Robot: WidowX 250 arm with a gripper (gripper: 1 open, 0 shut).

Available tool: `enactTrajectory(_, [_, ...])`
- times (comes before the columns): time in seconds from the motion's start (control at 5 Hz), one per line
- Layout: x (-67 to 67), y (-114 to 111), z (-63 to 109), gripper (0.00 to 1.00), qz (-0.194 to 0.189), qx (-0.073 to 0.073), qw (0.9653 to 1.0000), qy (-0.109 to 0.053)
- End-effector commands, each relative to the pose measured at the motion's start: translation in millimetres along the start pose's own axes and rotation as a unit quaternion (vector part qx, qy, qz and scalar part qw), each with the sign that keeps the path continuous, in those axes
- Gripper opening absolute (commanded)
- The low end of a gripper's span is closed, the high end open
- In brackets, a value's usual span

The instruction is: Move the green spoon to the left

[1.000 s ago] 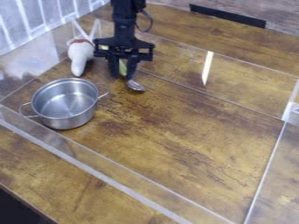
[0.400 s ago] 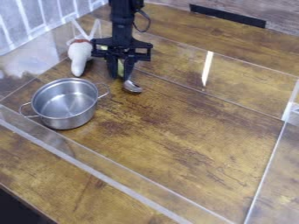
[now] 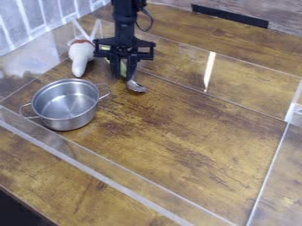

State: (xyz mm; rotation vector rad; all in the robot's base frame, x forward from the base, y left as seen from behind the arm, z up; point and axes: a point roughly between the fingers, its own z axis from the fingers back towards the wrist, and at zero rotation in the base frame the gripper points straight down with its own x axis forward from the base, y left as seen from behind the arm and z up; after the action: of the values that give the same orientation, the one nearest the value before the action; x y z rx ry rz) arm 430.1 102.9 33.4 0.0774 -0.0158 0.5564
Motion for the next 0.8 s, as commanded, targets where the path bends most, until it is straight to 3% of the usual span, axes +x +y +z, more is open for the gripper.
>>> enactTrajectory(0.0, [10.0, 17.6, -1.5, 0.00, 0.022, 0.000, 0.9997, -0.007])
enactTrajectory(0.4, [-10.9, 15.4, -9.3, 0.00, -0.020, -0.001, 0.9998, 0.000])
enactTrajectory(0.6, [-15.8, 17.7, -5.4, 0.00, -0.001, -0.001, 1.0000, 0.005])
